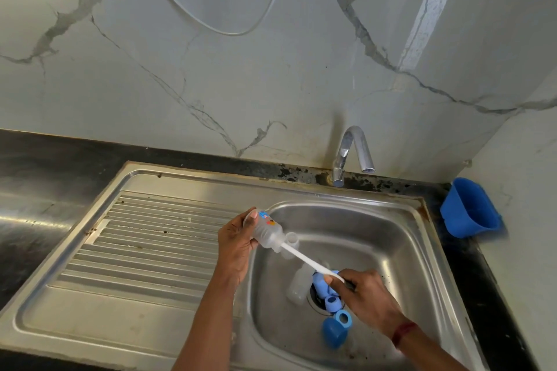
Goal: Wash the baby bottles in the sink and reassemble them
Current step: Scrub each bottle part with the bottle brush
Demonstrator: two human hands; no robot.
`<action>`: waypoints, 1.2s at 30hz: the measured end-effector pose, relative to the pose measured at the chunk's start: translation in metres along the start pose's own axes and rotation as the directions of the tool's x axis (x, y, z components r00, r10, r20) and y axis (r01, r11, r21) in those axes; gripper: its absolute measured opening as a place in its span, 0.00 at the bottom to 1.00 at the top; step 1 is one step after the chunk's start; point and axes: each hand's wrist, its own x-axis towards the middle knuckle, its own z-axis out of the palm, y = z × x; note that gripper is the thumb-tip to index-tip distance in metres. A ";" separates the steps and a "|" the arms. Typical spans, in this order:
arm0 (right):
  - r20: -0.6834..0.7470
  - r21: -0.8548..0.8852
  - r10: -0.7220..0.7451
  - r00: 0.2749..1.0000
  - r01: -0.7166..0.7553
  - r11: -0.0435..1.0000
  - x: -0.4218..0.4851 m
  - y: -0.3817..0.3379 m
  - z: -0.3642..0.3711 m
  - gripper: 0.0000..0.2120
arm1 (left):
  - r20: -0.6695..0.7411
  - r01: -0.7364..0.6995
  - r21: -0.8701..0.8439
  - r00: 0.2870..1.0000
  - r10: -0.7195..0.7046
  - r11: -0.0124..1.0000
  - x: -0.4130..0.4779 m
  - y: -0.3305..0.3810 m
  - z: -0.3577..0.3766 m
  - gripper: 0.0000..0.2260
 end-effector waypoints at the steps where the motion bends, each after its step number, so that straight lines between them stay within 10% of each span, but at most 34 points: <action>1: -0.013 0.021 0.009 1.000 -0.008 1.000 0.000 0.001 0.000 0.24 | -0.023 -0.006 -0.008 1.000 0.005 1.000 0.002 -0.001 -0.001 0.30; 7: -0.057 0.093 0.110 0.992 -0.105 0.990 0.004 -0.001 0.004 0.26 | -0.142 -0.024 0.044 0.989 0.030 0.999 0.008 0.000 0.007 0.10; 17: 0.136 0.192 0.171 0.976 -0.196 0.962 0.006 -0.012 0.000 0.25 | -0.110 -0.190 0.332 0.965 0.238 0.924 0.011 -0.001 0.005 0.12; 22: 0.217 0.128 0.153 0.964 -0.184 0.975 0.001 0.002 -0.003 0.27 | -0.094 -0.122 0.270 0.984 0.152 0.955 0.010 -0.005 0.002 0.11; 27: 0.152 0.185 0.116 0.982 -0.144 0.972 -0.007 0.004 -0.006 0.26 | 0.009 -0.015 0.089 1.000 0.014 0.996 0.007 -0.001 0.003 0.33; 36: 0.157 0.427 0.377 0.913 -0.407 0.808 -0.012 -0.014 0.014 0.22 | -0.102 0.007 -0.136 0.995 -0.021 0.991 0.002 -0.001 0.010 0.23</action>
